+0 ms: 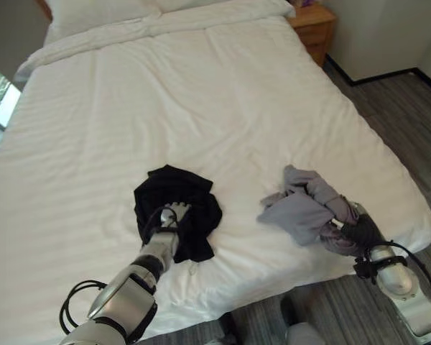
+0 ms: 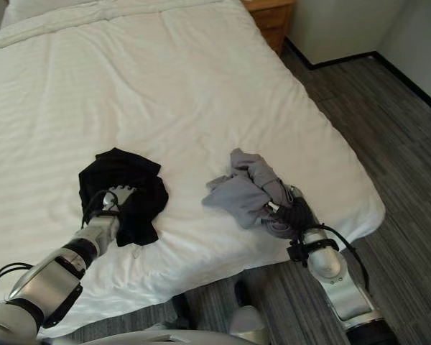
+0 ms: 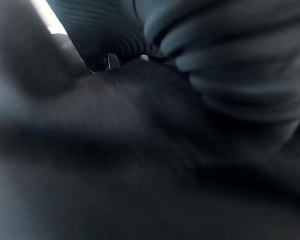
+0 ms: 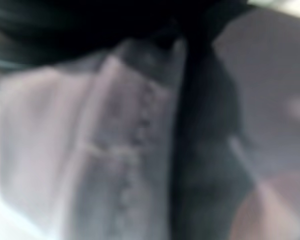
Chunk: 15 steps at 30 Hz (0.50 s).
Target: Pick up bed clothes into laundry basket.
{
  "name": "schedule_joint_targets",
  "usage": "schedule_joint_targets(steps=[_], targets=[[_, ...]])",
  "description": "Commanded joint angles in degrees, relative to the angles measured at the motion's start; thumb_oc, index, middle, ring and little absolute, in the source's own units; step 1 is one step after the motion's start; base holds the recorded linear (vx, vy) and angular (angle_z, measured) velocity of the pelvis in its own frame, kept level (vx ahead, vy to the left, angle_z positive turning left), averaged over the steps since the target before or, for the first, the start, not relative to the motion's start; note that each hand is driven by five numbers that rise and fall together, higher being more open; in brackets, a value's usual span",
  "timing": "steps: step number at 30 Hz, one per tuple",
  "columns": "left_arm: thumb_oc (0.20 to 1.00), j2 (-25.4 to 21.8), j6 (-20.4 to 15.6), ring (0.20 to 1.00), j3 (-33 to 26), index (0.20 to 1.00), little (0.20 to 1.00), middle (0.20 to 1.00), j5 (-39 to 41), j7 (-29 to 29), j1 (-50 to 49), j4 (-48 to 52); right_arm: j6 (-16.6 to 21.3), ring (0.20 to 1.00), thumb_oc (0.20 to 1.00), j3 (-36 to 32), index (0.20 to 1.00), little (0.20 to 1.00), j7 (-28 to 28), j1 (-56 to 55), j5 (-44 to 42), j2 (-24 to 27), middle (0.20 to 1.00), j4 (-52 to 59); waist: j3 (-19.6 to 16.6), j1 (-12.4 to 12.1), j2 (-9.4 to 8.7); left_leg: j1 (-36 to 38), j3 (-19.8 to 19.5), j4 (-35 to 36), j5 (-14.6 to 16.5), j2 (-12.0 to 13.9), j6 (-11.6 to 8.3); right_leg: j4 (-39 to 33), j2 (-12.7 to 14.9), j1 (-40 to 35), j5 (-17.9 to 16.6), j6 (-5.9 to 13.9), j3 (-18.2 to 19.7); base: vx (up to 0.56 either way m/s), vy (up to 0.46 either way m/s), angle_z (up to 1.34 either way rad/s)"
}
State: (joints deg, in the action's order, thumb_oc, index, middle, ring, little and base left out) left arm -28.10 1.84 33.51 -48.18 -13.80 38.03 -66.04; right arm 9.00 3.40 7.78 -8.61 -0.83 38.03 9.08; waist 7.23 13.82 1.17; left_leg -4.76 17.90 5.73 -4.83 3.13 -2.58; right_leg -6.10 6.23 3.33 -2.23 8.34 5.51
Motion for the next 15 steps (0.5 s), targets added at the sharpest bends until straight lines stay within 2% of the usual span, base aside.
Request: schedule_joint_targets(steps=[1,2,3,5,6,7,8,9,10,11,12,14,15], targets=[[0.200,-13.1,-0.5,0.200,-5.9,0.200,0.200,0.200,9.6,-3.0,5.7,-0.3,8.4,0.200,0.200,-14.1,0.200,0.200,2.7,0.6,-5.2,2.0,0.200,8.5,2.8,-1.0,-2.97,6.7,0.3,-0.7,8.4,2.4,-3.18,1.1,5.5,2.1,-2.2,6.66,-2.2,-0.02,0.045,-0.45],[0.200,-16.0,-1.3,0.200,-8.1,0.200,0.200,0.200,12.1,-6.5,6.2,5.0,9.5,0.200,0.200,-17.3,0.200,0.200,4.1,-0.7,-3.9,2.2,0.200,9.9,3.0,-1.2,-2.69,6.9,0.1,-0.7,8.7,2.4,-3.24,1.1,6.0,1.5,-2.0,6.66,-3.3,-0.09,-0.005,-0.26],[0.200,-17.4,-1.6,0.200,-9.5,0.200,0.200,0.200,12.7,-8.7,5.3,9.8,10.4,0.200,0.200,-19.1,0.200,0.200,5.6,-1.3,-2.4,1.8,0.200,11.1,3.4,-1.1,-2.68,6.6,-0.1,-0.7,8.2,2.4,-3.33,1.1,6.2,1.2,-3.2,6.66,-4.6,-0.09,-0.018,0.13],[0.200,-22.2,-2.4,0.200,-13.0,0.200,0.200,0.200,15.0,-11.5,5.6,19.3,10.6,0.200,0.200,-23.1,0.200,0.200,8.0,-1.2,0.4,1.9,0.200,12.2,4.4,-2.2,-1.91,6.3,0.6,-0.7,8.1,3.2,-3.18,3.2,6.8,0.9,-2.6,6.66,-9.6,-0.17,-0.013,0.28],[0.200,-25.6,-3.2,0.200,-17.1,0.200,0.200,0.200,16.8,-12.6,3.9,26.9,9.8,0.200,0.200,-25.8,0.200,0.200,9.3,-0.7,2.3,1.2,0.200,12.2,4.8,-3.9,-1.37,5.6,1.9,-0.7,7.3,4.0,-2.99,6.0,7.9,0.9,-1.4,6.66,-14.8,-0.29,0.030,-0.06],[0.200,-27.3,-4.6,0.200,-26.8,0.200,0.200,0.200,19.2,-14.2,-4.6,41.6,8.7,0.200,0.200,-28.0,0.200,0.200,10.5,-0.1,5.3,-0.9,0.200,13.4,5.1,-6.8,-1.19,5.4,4.3,-0.7,6.2,5.4,-2.77,10.5,9.2,-0.3,1.4,5.52,-21.1,-0.25,0.020,-0.51],[0.200,-27.3,-4.4,0.200,-28.2,0.200,0.200,0.200,19.1,-13.9,-6.2,42.7,8.6,0.200,0.200,-27.7,0.200,0.200,10.5,-0.1,5.4,-0.7,0.200,13.7,5.1,-6.5,-1.07,5.4,4.5,-0.7,5.8,5.4,-2.78,10.7,9.2,0.0,1.3,5.30,-20.9,-0.28,0.000,-0.94],[0.200,-24.0,-6.8,0.200,-35.6,0.200,0.200,0.200,21.0,-15.2,-13.9,51.4,7.4,0.200,0.200,-28.6,0.200,0.200,11.3,1.1,7.9,-2.3,0.200,13.6,4.2,-9.2,-1.23,5.5,6.9,-0.7,4.9,6.6,-2.68,13.2,10.5,-2.4,2.7,4.67,-25.0,-0.14,-0.020,-0.75],[0.200,-23.7,-6.7,0.200,-37.7,0.200,0.200,0.200,20.9,-14.8,-16.3,53.0,7.2,0.200,0.200,-27.9,0.200,0.200,11.4,1.2,8.1,-1.8,0.200,13.8,4.1,-8.8,-0.99,5.9,7.3,-0.7,5.0,6.6,-2.73,13.4,10.6,-2.4,2.9,4.66,-24.6,-0.18,-0.031,-0.50],[0.200,-20.3,-9.7,0.200,-39.5,0.200,0.200,0.200,25.0,-14.9,-19.3,56.8,6.5,0.200,0.200,-28.4,0.200,0.200,11.8,2.4,9.3,-2.7,0.200,13.8,3.4,-10.6,-1.26,5.5,8.6,-0.7,4.2,7.1,-2.53,14.6,11.7,-4.1,2.6,4.45,-27.0,-0.15,-0.033,-0.52],[0.200,-15.6,-12.0,0.200,-42.0,0.200,0.200,0.200,29.3,-13.5,-23.7,65.7,5.3,0.200,0.200,-27.8,0.200,0.200,12.6,3.7,10.9,-2.8,0.200,14.1,2.7,-12.0,-1.22,5.5,10.4,-0.7,3.6,7.5,-2.21,16.4,13.4,-5.5,1.8,4.73,-29.1,-0.23,-0.072,-0.60],[0.200,-9.4,-14.7,0.200,-39.8,0.200,0.200,0.200,32.9,-10.7,-26.4,74.9,3.2,0.200,0.200,-25.5,0.200,0.200,13.2,7.8,13.1,-4.3,0.200,14.2,0.9,-14.9,-1.65,4.7,13.2,-0.7,2.4,8.3,-1.73,18.5,16.1,-8.8,0.1,5.14,-33.6,-0.25,-0.127,-0.76],[0.200,-4.8,-15.3,0.200,-34.9,0.200,0.200,0.200,35.2,-9.3,-26.6,80.8,0.9,0.200,0.200,-23.0,0.200,0.200,14.1,10.5,15.2,-5.8,0.200,13.7,-0.3,-16.6,-2.29,4.2,16.3,-0.9,1.5,9.2,-1.40,20.0,18.3,-11.3,-3.5,6.40,-37.4,-0.17,-0.129,-0.95]])
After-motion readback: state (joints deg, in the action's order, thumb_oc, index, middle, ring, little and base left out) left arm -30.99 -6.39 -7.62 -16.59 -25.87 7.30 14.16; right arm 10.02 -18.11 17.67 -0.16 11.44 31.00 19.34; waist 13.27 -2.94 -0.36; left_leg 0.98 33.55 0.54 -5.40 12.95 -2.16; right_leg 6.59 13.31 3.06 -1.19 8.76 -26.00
